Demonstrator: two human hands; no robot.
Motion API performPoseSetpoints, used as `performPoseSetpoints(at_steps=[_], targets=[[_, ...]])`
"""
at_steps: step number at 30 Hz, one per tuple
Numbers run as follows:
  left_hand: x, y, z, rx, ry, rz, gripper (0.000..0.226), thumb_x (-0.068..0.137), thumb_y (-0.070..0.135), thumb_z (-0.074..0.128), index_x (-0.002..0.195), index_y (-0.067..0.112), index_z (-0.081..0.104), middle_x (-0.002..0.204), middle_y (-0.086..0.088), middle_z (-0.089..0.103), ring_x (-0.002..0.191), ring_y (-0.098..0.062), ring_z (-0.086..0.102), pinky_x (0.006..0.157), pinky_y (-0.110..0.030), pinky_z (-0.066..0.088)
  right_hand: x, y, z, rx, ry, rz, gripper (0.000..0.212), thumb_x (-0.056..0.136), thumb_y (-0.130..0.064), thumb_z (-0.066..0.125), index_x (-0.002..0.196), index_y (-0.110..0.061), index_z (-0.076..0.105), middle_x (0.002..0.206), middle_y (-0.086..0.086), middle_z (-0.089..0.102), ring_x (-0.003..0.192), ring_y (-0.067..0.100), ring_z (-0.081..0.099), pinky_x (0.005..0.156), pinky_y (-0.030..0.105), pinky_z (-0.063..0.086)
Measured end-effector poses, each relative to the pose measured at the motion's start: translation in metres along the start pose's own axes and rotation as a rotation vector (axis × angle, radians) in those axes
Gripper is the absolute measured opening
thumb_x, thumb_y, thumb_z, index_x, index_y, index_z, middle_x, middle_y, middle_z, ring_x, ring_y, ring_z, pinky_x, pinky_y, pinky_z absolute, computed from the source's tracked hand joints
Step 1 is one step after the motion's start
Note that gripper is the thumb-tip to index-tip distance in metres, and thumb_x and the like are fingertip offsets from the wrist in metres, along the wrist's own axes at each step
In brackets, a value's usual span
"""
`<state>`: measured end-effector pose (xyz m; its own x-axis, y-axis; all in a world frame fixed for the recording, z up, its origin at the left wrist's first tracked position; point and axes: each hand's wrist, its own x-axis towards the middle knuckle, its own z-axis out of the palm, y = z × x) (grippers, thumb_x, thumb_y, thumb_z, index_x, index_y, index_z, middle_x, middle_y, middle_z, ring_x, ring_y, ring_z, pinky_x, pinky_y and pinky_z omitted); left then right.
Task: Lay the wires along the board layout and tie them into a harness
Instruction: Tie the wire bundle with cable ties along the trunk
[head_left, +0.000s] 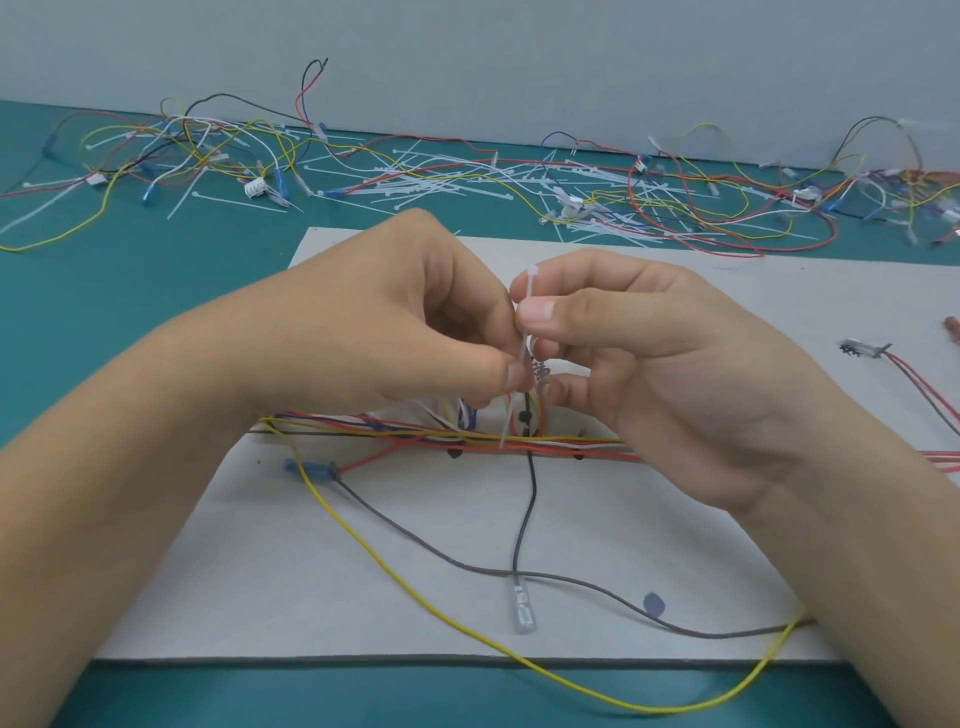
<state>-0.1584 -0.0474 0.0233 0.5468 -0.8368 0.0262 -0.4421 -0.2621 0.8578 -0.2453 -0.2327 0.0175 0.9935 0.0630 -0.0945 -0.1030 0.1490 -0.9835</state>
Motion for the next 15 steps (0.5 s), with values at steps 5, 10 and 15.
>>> performPoseSetpoints(at_steps=[5,10,15], targets=[[0.0005,-0.0012,-0.0006,-0.008,-0.006,-0.002,0.008,0.081,0.022,0.075,0.079,0.018,0.082,0.069,-0.008,0.073,0.064,-0.014,0.061,0.064,-0.033,0.05,0.0001,0.0002,0.0,-0.01,0.016,-0.015,0.012,0.076,-0.012,0.073,0.087,-0.016,0.073,0.09,-0.007,0.072,0.071,0.012,0.055,0.062,0.026,0.048],[0.0015,-0.0017,0.0001,-0.001,-0.005,-0.001,0.008,0.082,0.024,0.076,0.076,0.019,0.08,0.067,-0.009,0.071,0.061,-0.013,0.059,0.061,-0.032,0.049,0.0007,0.0011,0.0018,-0.04,0.047,-0.034,0.014,0.087,-0.004,0.068,0.086,-0.016,0.075,0.088,-0.005,0.071,0.072,0.012,0.055,0.059,0.025,0.048],[0.0006,-0.0016,-0.0013,0.011,-0.002,-0.006,0.011,0.081,0.027,0.077,0.076,0.018,0.079,0.066,-0.01,0.07,0.059,-0.014,0.057,0.06,-0.034,0.046,0.0,0.0005,0.0026,-0.068,0.062,-0.034,0.012,0.087,-0.005,0.069,0.088,-0.016,0.075,0.088,-0.006,0.072,0.076,0.014,0.054,0.061,0.026,0.048]])
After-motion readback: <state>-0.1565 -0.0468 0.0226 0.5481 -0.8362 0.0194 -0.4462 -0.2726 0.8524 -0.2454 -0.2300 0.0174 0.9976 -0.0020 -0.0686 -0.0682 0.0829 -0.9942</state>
